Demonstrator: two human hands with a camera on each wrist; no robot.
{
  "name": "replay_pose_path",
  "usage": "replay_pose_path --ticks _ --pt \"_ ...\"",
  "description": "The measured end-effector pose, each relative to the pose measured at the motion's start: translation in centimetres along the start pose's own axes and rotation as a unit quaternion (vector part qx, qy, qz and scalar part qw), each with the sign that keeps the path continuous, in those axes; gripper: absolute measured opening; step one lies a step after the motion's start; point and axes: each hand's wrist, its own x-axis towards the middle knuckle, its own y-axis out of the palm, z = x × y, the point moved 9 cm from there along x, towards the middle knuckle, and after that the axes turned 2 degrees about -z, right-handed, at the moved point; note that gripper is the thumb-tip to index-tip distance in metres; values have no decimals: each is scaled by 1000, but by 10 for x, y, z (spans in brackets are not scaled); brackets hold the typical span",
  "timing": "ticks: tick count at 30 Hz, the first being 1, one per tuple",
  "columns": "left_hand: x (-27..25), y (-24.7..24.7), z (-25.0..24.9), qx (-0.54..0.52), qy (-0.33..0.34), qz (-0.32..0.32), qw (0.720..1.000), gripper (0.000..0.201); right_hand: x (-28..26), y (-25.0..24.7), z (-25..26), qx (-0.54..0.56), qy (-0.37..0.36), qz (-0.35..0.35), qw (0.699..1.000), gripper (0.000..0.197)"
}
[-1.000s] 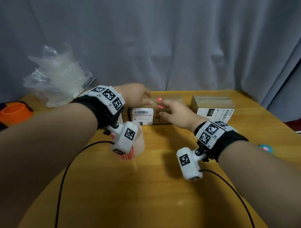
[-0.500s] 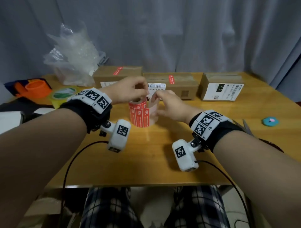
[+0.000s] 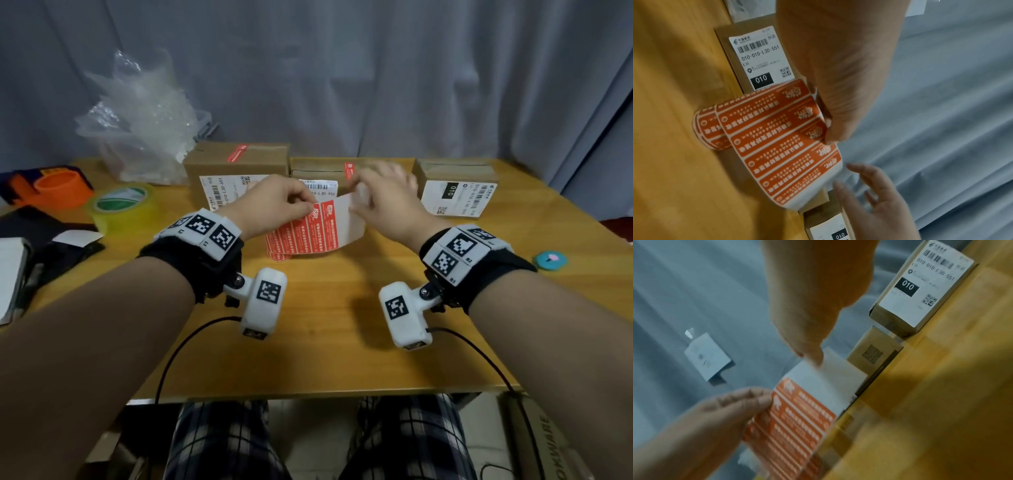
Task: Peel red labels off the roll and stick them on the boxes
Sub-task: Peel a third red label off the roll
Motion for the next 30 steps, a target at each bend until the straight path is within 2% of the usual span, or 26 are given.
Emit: replay_pose_path --ticks 2,3,5,7,10,16,22,26,30 --pt "2 0 2 -12 -6 -17 1000 13 -3 -16 8 -39 -14 -103 994 17" --pt "2 -1 3 -22 -9 -27 999 13 -3 -17 15 -38 -21 -117 992 15" --pt "3 -1 5 -45 -14 -36 998 15 -3 -6 26 10 -23 -85 996 16" --pt "2 1 4 -67 -14 -32 997 16 -4 4 25 103 19 -49 993 16" --pt "1 1 0 -76 -7 -33 997 14 -4 15 21 202 67 -37 976 14" --pt "1 0 -7 -69 5 -34 997 16 -4 21 20 338 109 -24 935 15" --pt "3 2 -7 -52 -1 -28 998 12 -3 27 14 405 138 -10 904 15" --pt "3 1 -7 -50 -6 -27 998 12 -4 31 14 430 135 7 893 5" --pt "4 2 -3 -33 -10 -41 999 7 -5 32 11 432 141 5 891 8"
